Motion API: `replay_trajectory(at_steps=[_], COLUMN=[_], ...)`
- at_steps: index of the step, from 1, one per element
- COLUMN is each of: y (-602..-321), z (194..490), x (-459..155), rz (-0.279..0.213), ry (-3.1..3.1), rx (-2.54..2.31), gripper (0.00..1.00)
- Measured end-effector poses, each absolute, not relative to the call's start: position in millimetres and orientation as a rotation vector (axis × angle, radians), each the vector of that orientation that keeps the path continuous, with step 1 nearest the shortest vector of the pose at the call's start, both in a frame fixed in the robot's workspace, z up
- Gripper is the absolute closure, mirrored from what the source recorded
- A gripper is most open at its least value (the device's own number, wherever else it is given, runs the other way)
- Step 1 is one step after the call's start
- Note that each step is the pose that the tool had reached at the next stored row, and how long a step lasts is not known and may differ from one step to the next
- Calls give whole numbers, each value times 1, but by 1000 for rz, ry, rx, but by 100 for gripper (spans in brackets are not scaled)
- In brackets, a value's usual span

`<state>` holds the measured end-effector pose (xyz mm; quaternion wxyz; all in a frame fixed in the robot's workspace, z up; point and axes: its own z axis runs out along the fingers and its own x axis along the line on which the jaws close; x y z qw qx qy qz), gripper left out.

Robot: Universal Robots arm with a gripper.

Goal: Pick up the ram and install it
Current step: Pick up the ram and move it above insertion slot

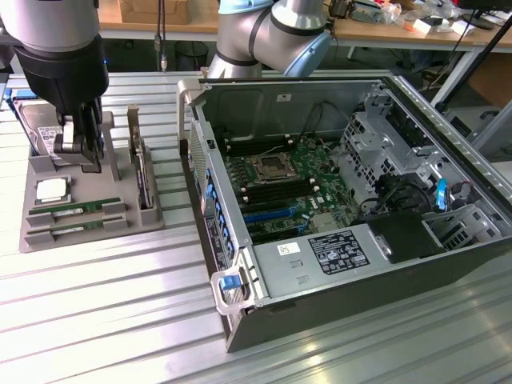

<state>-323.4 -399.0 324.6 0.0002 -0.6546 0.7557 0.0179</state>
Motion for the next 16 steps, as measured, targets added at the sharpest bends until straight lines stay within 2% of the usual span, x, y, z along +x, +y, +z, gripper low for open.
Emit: replay_trajectory(at_steps=[16], y=[-399], z=[315], x=[-323], rz=[56], ry=[2374], rx=[-2056], gripper=[70])
